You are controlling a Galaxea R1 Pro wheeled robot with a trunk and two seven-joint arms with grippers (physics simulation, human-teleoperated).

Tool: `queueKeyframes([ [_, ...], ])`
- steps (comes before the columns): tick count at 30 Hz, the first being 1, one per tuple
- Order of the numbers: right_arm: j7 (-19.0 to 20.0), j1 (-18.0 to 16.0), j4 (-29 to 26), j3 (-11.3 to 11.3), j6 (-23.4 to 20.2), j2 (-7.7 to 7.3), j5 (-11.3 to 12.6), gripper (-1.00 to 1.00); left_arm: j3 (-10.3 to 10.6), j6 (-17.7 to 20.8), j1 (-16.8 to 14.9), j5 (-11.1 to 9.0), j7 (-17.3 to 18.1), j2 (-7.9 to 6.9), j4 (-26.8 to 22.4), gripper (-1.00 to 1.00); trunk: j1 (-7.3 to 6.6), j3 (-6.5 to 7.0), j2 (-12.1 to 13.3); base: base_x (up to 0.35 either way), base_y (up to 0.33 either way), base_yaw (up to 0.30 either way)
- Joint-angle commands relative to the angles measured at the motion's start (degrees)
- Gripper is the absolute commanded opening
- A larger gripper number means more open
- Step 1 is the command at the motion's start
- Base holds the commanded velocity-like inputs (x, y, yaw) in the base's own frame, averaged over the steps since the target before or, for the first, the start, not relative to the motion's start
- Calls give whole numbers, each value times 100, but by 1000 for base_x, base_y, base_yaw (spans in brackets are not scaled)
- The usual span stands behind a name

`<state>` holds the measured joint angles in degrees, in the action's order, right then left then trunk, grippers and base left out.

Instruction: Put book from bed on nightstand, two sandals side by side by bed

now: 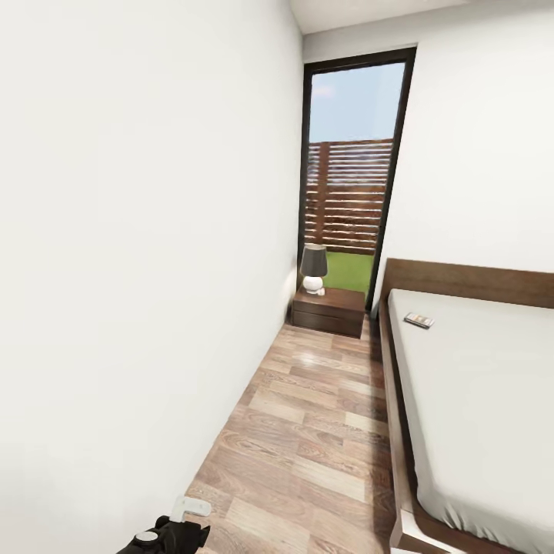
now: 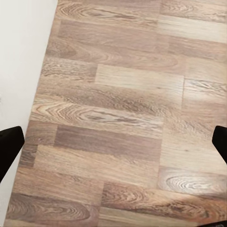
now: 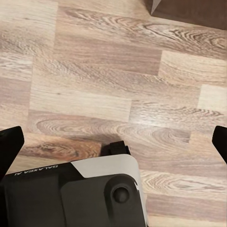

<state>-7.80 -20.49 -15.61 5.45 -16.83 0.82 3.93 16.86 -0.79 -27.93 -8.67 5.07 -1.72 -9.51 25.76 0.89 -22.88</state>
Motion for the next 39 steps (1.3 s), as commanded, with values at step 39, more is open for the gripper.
queueKeyframes([
  [39, -20, 1, 10, 32, -10, 30, 44, 100, 49, 434, -11, -48, 268, -38, 11, 100, 2, -2, -4, 0, 0, 0],
])
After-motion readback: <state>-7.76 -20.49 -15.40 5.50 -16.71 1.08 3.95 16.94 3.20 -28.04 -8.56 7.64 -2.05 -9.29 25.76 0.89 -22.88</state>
